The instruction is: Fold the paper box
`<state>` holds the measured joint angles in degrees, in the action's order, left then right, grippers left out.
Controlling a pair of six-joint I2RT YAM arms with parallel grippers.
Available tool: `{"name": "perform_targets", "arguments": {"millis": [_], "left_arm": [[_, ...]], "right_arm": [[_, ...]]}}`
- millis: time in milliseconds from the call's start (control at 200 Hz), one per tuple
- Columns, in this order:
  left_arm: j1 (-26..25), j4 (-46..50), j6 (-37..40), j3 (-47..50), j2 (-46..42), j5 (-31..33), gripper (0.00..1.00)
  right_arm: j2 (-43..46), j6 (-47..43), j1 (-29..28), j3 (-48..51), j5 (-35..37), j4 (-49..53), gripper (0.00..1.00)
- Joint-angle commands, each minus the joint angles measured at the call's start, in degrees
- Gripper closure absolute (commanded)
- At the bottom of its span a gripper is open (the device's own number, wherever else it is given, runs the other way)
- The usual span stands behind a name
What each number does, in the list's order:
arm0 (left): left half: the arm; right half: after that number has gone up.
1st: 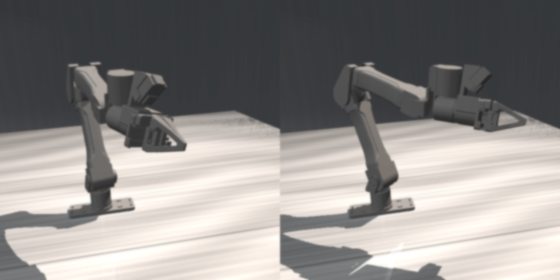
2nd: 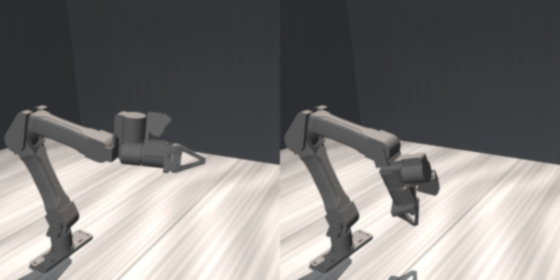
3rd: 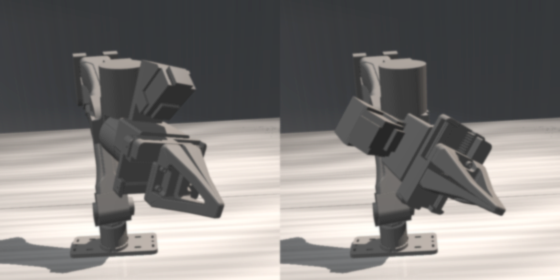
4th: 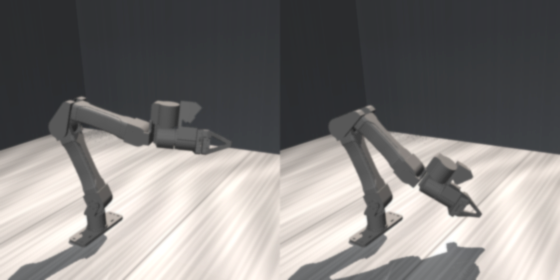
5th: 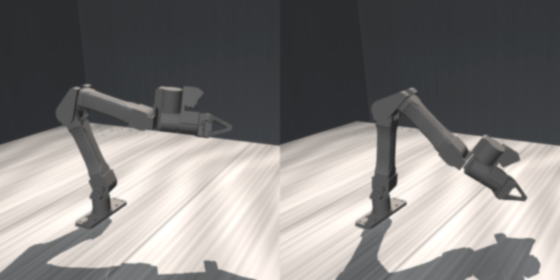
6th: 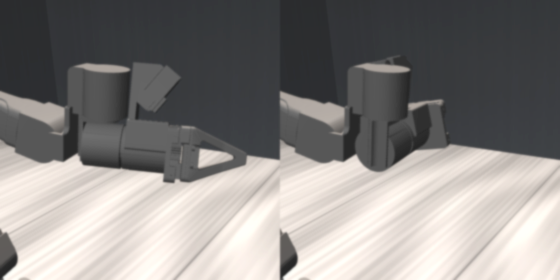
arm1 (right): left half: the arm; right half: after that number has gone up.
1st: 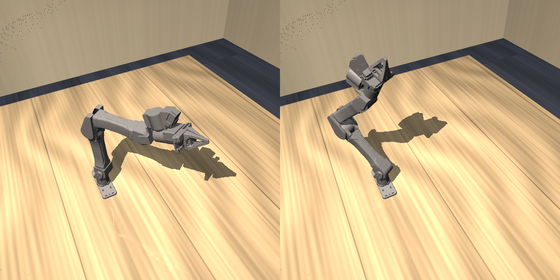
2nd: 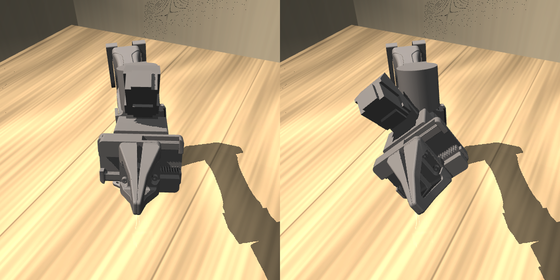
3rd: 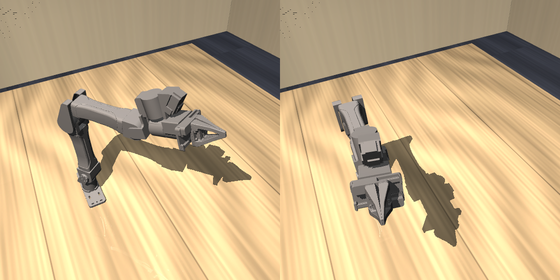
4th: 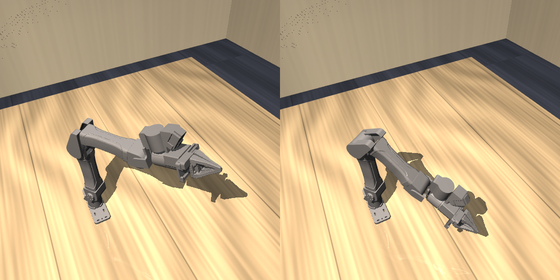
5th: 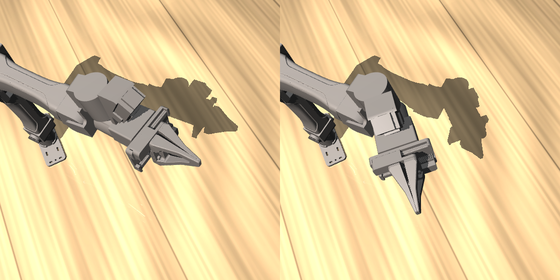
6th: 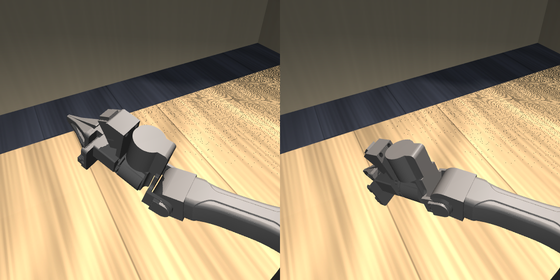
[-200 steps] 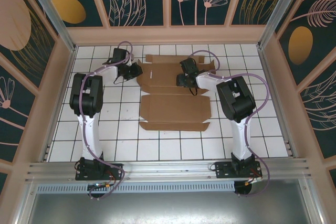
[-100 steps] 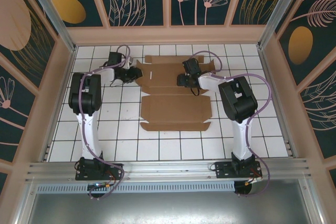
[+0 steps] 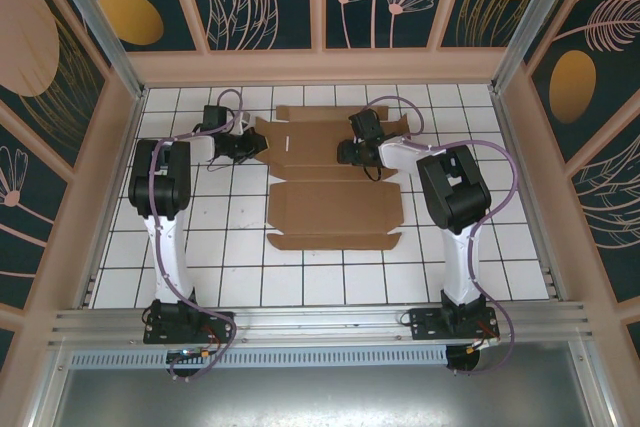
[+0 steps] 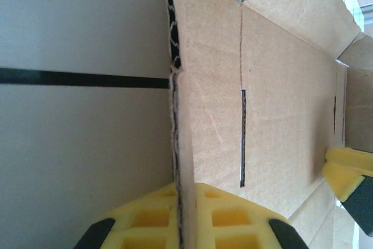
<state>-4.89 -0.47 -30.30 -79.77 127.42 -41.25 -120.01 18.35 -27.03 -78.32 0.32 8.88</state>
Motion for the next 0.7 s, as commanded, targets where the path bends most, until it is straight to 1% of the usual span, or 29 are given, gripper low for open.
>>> {"name": "perform_targets", "arguments": {"millis": [0,60,195,250,350,450,575,696], "left_arm": [[-3.81,6.27,-1.33,1.09,-2.87,-1.58,1.0],[-4.79,8.89,-0.82,0.31,-4.63,2.14,1.0],[-7.41,16.65,0.05,-2.2,-7.1,14.33,1.0],[-8.86,18.89,-0.51,-2.87,-8.09,19.15,1.0],[-11.49,22.33,-1.42,-4.47,-9.81,25.94,1.0],[-13.36,25.7,-1.96,-7.36,-10.2,30.56,1.0],[-14.31,30.91,-1.38,-10.77,-9.03,33.51,1.0],[-15.22,35.02,-0.75,-13.76,-8.27,36.24,1.0]], "right_arm": [[-4.98,2.17,-0.84,4.99,-6.79,12.91,0.41],[-4.67,2.63,-0.9,5.29,-6.91,12.61,0.42],[-3.96,3.6,-0.97,6.11,-6.67,12.05,0.42],[-3.58,3.95,-0.93,6.42,-6.71,11.87,0.42],[-2.64,4.91,-1.18,7.17,-7.17,11.23,0.41],[-0.69,5.62,-1.45,7.82,-6.98,10.54,0.38],[3.81,5.95,-1.28,9.28,-5.64,10.42,0.34],[9.06,6.57,-0.21,12.86,-4.08,9.4,0.33]]}}
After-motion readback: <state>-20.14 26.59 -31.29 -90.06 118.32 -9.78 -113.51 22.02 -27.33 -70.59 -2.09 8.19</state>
